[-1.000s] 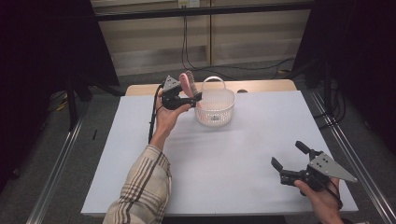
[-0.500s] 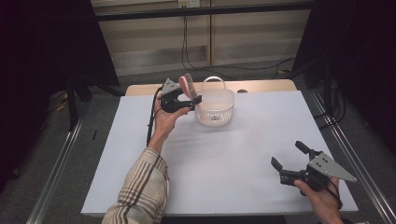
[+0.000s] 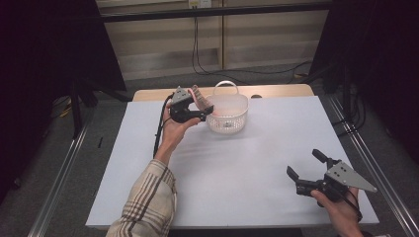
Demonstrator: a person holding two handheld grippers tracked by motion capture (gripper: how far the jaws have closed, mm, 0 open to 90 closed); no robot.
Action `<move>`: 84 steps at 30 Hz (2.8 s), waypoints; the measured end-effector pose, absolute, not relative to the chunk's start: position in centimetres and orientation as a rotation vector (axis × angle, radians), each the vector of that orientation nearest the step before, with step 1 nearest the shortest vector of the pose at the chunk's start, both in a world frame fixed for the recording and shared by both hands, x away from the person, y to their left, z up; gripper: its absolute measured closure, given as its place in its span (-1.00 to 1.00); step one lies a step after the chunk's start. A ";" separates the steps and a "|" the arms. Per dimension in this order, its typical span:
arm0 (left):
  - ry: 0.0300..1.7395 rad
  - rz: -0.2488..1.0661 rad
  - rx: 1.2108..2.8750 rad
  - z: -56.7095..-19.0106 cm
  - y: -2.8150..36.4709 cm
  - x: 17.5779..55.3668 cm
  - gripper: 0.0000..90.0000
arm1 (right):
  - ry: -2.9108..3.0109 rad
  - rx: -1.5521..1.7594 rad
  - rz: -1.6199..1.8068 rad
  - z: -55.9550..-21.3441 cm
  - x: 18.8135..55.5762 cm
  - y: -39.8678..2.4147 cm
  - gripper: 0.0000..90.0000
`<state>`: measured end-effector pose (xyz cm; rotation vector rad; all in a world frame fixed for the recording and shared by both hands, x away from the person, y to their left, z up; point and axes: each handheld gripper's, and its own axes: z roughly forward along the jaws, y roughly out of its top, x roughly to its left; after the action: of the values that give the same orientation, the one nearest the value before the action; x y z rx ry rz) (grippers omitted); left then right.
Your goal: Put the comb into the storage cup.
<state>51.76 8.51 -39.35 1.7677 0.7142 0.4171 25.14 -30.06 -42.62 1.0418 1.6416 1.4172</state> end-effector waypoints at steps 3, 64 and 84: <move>0.720 0.422 1.772 -39.5 8.3 51.8 -0.63 | 1.644 1.043 1.419 -42.6 25.1 -30.0 -0.99; 0.714 0.588 1.673 -38.3 10.4 49.2 -0.94 | 1.644 1.035 1.411 -42.6 25.1 -30.0 -0.99; 0.732 0.598 1.615 -38.1 11.4 46.1 -0.96 | 1.635 1.053 1.415 -42.8 25.3 -30.3 -0.99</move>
<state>46.08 11.38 -38.09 1.6153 0.7321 0.5977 25.33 -30.27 -42.79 1.0527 1.6350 1.4153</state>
